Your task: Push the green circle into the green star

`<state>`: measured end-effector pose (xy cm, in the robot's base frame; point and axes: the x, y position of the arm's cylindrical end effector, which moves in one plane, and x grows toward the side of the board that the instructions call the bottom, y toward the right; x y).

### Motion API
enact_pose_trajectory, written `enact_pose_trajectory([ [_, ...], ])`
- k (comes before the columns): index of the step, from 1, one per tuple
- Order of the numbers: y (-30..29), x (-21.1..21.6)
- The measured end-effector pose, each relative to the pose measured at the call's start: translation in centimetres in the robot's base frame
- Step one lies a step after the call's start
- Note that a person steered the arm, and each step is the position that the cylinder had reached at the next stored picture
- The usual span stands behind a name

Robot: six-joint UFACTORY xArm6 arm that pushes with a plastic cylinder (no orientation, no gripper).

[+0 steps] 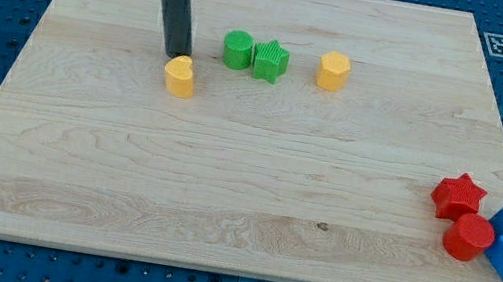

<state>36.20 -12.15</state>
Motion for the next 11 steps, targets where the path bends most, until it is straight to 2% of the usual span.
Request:
enact_pose_trajectory([
  [2,-0.4,-3.3],
  [4,0.5,-3.1],
  [9,8.6,-2.0],
  [11,7.9,-1.8],
])
